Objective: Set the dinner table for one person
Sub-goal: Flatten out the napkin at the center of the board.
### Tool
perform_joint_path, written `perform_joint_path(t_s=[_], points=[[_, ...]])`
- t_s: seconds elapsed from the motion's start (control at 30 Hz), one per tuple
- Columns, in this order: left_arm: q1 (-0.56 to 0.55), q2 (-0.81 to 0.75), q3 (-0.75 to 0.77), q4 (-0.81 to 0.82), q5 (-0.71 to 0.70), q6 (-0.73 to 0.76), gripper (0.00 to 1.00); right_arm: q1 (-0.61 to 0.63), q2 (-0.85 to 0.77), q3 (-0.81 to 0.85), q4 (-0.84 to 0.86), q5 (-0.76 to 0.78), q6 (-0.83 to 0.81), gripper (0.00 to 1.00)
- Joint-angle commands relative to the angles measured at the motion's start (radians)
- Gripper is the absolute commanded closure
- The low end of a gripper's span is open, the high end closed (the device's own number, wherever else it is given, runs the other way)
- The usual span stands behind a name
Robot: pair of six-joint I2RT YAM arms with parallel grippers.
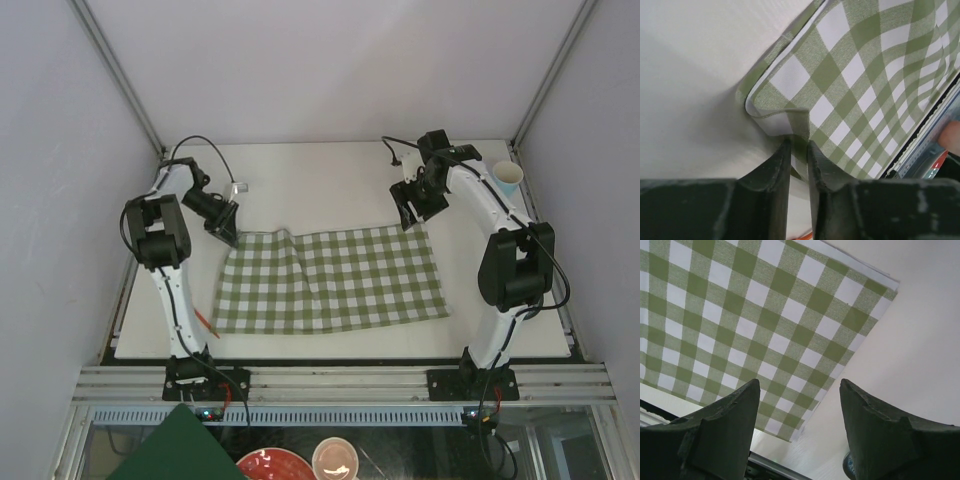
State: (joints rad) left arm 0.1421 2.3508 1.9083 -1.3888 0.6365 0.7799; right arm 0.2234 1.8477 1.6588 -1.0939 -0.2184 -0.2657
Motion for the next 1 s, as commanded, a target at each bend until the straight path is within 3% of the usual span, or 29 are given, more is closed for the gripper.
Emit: perform_joint_path(t_s=[0.0, 0.07, 0.1, 0.67, 0.83, 0.97], points=[[0.0, -0.019, -0.011, -0.014, 0.03, 0.028, 0.83, 0.004, -0.042, 0.032, 0.009, 0.006, 0.014, 0.35], [0.002, -0.039, -0.036, 0.009, 0.029, 0.02, 0.97, 0.004, -0.047, 0.028, 0.012, 0.0, 0.014, 0.35], [0.003, -0.054, -0.053, 0.028, 0.029, 0.012, 1.0, 0.005, -0.047, 0.026, 0.013, -0.001, 0.016, 0.35], [0.1, -0.452, -0.28, 0.304, -0.049, -0.089, 1.0, 0.12, -0.025, -0.078, 0.083, 0.068, 0.024, 0.35], [0.13, -0.427, -0.242, 0.234, -0.015, -0.064, 1.0, 0.146, -0.002, -0.091, 0.09, 0.086, 0.027, 0.36], [0.131, -0.431, -0.292, 0.267, 0.001, -0.07, 1.0, 0.168, 0.014, -0.098, 0.096, 0.11, 0.029, 0.35]])
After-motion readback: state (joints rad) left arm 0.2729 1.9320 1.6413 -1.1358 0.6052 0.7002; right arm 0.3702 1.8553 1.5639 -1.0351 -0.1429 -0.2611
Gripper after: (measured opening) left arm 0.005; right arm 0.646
